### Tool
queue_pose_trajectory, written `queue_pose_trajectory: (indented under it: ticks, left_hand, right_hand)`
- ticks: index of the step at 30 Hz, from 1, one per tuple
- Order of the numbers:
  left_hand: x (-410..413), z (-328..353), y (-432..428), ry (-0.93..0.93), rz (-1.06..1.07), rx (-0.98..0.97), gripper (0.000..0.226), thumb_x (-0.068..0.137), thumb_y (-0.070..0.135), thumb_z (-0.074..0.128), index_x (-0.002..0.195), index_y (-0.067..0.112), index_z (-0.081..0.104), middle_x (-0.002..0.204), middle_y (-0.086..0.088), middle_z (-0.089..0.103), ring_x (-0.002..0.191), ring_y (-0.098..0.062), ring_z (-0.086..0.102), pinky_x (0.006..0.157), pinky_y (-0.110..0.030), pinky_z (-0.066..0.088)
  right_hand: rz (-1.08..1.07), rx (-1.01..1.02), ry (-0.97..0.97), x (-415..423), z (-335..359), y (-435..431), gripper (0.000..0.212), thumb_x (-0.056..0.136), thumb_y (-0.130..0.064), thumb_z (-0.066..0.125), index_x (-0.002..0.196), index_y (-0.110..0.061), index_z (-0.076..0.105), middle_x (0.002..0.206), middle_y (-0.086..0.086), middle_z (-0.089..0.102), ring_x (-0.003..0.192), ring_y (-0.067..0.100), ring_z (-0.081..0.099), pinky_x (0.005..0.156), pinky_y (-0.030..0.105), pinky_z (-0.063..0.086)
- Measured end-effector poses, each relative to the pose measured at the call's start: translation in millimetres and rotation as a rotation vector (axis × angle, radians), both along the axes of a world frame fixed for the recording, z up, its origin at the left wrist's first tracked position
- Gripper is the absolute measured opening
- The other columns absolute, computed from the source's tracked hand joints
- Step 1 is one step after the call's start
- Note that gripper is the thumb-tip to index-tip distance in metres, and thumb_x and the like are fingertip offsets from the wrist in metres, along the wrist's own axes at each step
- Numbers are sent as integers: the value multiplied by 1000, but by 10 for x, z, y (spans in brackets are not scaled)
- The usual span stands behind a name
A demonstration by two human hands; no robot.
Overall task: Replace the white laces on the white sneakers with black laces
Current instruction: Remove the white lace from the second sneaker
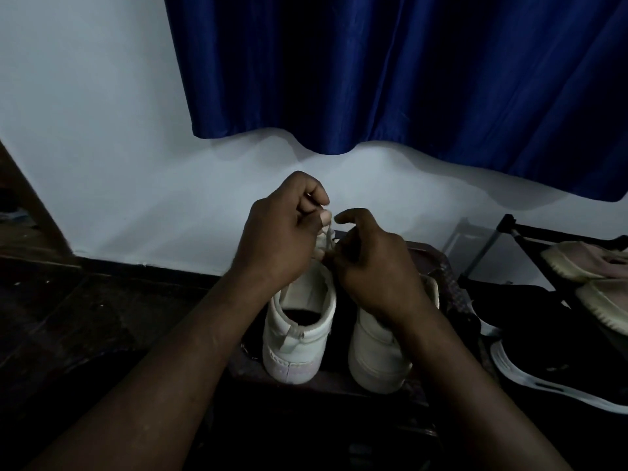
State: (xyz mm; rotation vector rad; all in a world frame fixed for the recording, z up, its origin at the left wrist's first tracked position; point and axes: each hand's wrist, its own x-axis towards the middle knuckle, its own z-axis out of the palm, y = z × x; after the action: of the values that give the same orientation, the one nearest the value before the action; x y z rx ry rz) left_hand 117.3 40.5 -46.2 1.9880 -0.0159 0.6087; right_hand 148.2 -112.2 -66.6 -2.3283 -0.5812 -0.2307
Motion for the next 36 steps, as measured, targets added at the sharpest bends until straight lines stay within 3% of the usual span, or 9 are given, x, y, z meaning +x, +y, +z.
queue_pose_trajectory:
  ticks: [4, 7, 15, 18, 21, 27, 30, 32, 36]
  left_hand:
    - [10, 11, 3, 9, -30, 12, 20, 93, 12, 71, 97, 29, 61, 84, 5, 71, 80, -9, 71, 77, -38, 61]
    - [-26, 104, -21, -28, -77, -97, 20, 92, 9, 71, 97, 26, 62, 84, 2, 74, 80, -16, 73, 84, -46, 60]
    - [-304, 898, -24, -452, -569, -573, 14, 98, 1, 54, 109, 10, 52, 93, -1, 72, 85, -15, 69, 81, -31, 56]
    - [-304, 833, -32, -379, -637, -691, 15, 97, 0, 54, 108, 10, 53, 93, -3, 72, 86, -17, 69, 82, -30, 55]
    - [-248, 626, -3, -302, -532, -758, 15, 96, -4, 57, 102, 10, 57, 91, -6, 74, 85, -20, 71, 81, -32, 57]
    - [-102, 163, 199, -5, -85, -385, 37, 84, -9, 66, 104, 22, 70, 104, 0, 72, 86, -18, 69, 85, -43, 59]
    - [-88, -111, 119, 230, -132, -54, 76, 69, 11, 71, 131, 48, 50, 124, 4, 57, 105, -15, 67, 93, -48, 58]
    - [-82, -260, 19, 288, -121, 49, 93, 63, 26, 70, 141, 58, 30, 127, 6, 52, 118, -18, 59, 100, -47, 53]
    - [-37, -364, -33, 267, -23, 109, 95, 70, 26, 73, 145, 53, 22, 129, 5, 55, 121, -22, 57, 101, -47, 51]
  right_hand:
    - [35, -45, -20, -57, 58, 14, 51, 85, -53, 73, 127, -34, 52, 81, -15, 69, 79, 6, 65, 65, 29, 42]
    - [-11, -144, -43, -45, 51, 35, 52, 84, -49, 73, 127, -33, 50, 83, -15, 68, 87, 16, 68, 71, 35, 49]
    - [61, -112, -95, -48, 41, 22, 46, 88, -61, 72, 128, -42, 61, 85, -13, 67, 83, 8, 63, 71, 30, 48]
    - [120, -65, -145, -21, 4, 24, 15, 90, -57, 71, 95, -42, 68, 85, -9, 66, 81, 11, 62, 71, 35, 51]
    - [150, -8, -146, 19, -25, 19, 18, 96, -45, 70, 88, -29, 76, 87, -14, 69, 84, 3, 64, 73, 25, 48]
    - [48, 318, -134, 68, -59, 23, 26, 97, -38, 69, 85, -15, 74, 74, -3, 69, 72, 17, 65, 70, 41, 53]
    - [11, 470, -84, 114, -98, 0, 37, 92, -50, 66, 87, -14, 77, 74, 0, 72, 72, 24, 69, 69, 50, 56]
    - [24, 505, -97, 93, -73, -14, 21, 94, -37, 72, 90, -18, 81, 81, -5, 76, 79, 16, 73, 75, 47, 58]
    - [62, 571, -126, 10, 12, 10, 9, 96, -20, 73, 95, -18, 82, 87, -8, 78, 84, 11, 73, 79, 40, 59]
